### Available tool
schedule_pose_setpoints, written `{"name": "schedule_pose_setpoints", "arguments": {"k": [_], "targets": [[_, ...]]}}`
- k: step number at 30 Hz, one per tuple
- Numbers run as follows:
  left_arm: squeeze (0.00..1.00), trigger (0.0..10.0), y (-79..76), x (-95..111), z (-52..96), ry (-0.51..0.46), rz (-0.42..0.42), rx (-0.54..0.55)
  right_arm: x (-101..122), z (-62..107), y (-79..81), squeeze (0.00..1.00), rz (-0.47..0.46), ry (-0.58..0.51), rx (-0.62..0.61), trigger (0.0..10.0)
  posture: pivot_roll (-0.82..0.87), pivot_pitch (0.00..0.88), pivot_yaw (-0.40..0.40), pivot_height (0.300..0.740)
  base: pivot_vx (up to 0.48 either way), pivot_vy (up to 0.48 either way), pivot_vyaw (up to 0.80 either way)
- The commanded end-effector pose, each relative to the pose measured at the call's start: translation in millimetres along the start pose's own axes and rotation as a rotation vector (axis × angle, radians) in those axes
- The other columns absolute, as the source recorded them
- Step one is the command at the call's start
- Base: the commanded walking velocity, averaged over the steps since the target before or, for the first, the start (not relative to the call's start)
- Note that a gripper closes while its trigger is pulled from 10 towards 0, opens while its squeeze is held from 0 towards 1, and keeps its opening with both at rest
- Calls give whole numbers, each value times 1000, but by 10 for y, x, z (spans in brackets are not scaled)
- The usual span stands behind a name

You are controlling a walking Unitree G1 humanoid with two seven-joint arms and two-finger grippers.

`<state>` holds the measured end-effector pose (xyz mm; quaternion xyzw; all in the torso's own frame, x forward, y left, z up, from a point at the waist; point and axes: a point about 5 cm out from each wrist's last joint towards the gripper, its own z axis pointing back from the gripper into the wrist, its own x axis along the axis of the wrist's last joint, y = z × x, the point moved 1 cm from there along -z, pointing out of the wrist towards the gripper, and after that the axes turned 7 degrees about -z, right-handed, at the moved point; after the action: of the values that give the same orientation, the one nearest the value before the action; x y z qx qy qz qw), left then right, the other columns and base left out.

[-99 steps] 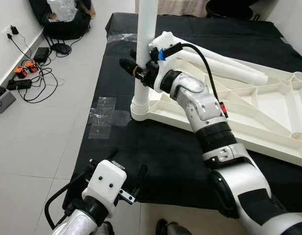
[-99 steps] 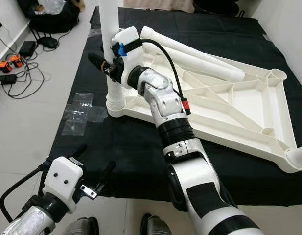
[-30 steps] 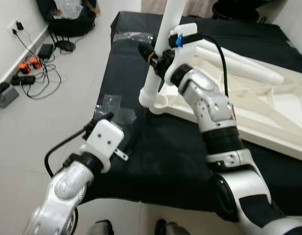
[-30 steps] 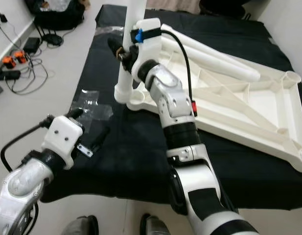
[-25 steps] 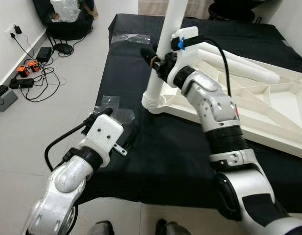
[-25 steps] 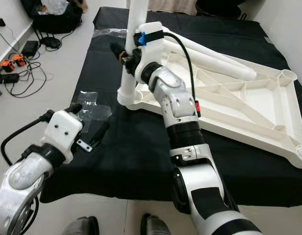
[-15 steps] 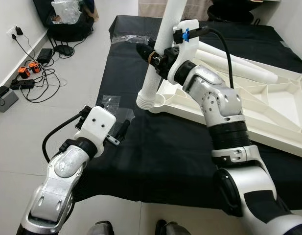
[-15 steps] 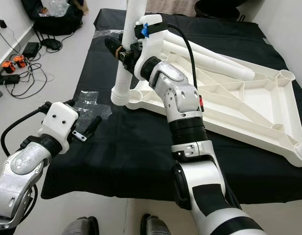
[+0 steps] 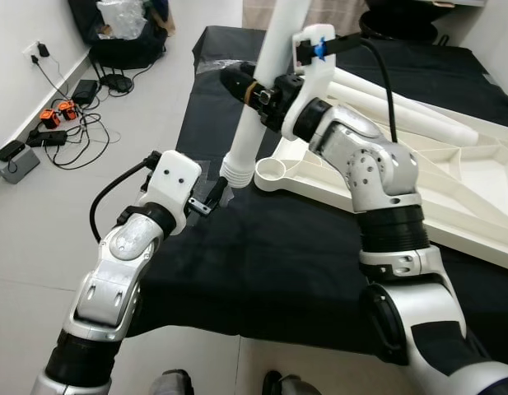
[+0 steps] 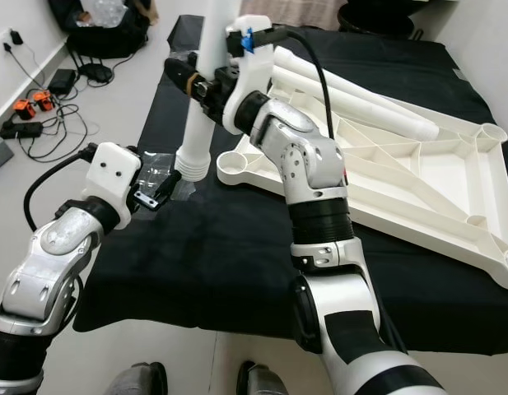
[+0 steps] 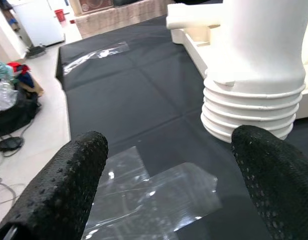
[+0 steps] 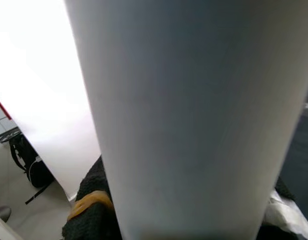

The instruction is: Building children table

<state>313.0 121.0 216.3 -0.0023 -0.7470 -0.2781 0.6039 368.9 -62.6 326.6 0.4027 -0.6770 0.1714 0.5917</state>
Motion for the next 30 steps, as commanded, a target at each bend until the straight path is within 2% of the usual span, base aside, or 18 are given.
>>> {"name": "schedule_pose_setpoints", "arguments": {"k": [1,3,10,16,20,23,30], "targets": [[0,10000,-138,4,-49,-12,40,-65,-26,-53,186,0,-46,-5,97,10000,88,143,-80,740,0,0,0],[0,10000,-240,54,-78,-43,77,-118,-46,-61,249,0,-60,4,120,10000,85,144,-79,740,0,0,0],[0,10000,-325,134,-96,-79,77,-182,-96,-74,328,0,-75,23,142,10000,87,148,-81,740,0,0,0],[0,10000,-361,209,-69,-106,65,-222,-150,-86,333,0,-71,36,137,10000,89,148,-82,740,0,0,0],[0,10000,-367,244,-50,-115,64,-233,-157,-92,315,0,-68,37,123,10000,87,149,-79,740,0,0,0],[0,10000,-355,372,14,-141,39,-251,-172,-106,251,0,-48,40,86,10000,92,151,-79,740,0,0,0],[0,10000,-255,344,20,-120,-4,-200,-168,-109,260,0,-46,41,92,10000,95,152,-80,740,0,0,0]]}}
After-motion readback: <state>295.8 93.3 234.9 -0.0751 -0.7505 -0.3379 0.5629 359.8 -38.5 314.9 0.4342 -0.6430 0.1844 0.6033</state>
